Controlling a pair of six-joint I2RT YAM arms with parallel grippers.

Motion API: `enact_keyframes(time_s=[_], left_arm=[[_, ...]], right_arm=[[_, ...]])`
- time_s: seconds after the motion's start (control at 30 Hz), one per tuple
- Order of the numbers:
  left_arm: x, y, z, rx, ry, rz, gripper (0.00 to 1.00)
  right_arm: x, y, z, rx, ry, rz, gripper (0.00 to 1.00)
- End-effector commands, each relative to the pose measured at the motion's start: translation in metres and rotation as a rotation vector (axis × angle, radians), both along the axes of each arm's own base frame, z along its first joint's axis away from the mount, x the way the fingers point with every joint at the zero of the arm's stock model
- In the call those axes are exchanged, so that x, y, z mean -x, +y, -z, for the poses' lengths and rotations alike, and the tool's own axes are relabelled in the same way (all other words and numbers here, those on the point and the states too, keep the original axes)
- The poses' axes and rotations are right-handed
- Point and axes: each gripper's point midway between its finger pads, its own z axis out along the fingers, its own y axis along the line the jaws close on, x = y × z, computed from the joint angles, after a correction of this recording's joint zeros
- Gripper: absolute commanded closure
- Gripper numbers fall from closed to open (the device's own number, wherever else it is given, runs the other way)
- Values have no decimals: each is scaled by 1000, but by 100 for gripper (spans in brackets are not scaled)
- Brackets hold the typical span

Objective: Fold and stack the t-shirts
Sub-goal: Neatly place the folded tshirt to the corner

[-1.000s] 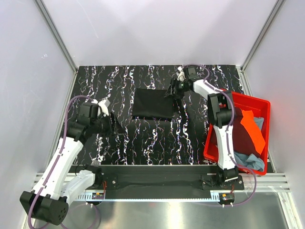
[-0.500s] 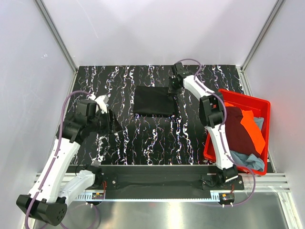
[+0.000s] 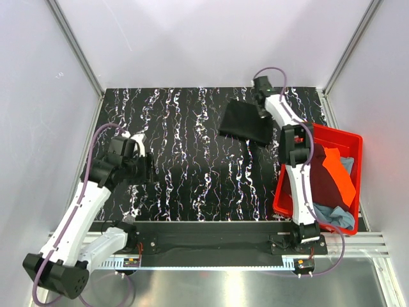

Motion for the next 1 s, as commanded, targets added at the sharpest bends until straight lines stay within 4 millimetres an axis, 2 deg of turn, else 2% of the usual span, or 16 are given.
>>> enact_keyframes(time_s=[0.0,0.03,0.07,0.17,0.27,0.37,0.4,0.53,0.57,0.6,0.67,0.8,0.97], left_arm=[[-9,10,-11,-71,-21,-8,44],[-11,12,-12,-81,-24,-14,44],[-15,12,-17,-84,-38,-15,43],[-26,11,-14,-101,-2,-14,43],[-35,5,-8,-95,32,-6,43],[-43,2,-5,-93,55,-9,43],[-44,4,-4,-95,61,-17,43],[-51,5,3,-88,102,-39,43],[-52,6,5,-83,108,-48,43],[-53,6,7,-81,117,-48,43],[-55,4,12,-69,145,-50,43],[-63,1,15,-56,178,-58,43],[-72,-1,15,-52,205,-60,44]], right_arm=[[-29,-59,-38,138,-108,11,100],[-34,-74,-42,156,-126,15,100],[-37,-83,-44,164,-133,19,100],[-50,-106,-52,156,-169,-5,100],[-58,-117,-52,143,-161,-100,100],[-70,-129,-52,243,-170,-168,100],[-72,-147,-51,247,-169,-155,100],[-80,-178,-60,258,-204,-139,100],[-80,-179,-57,264,-195,-168,100],[-88,-184,-64,313,-220,-208,100],[-94,-190,-59,345,-215,-246,100],[-113,-201,-71,362,-313,-231,100],[-131,-195,-63,386,-353,-343,100]])
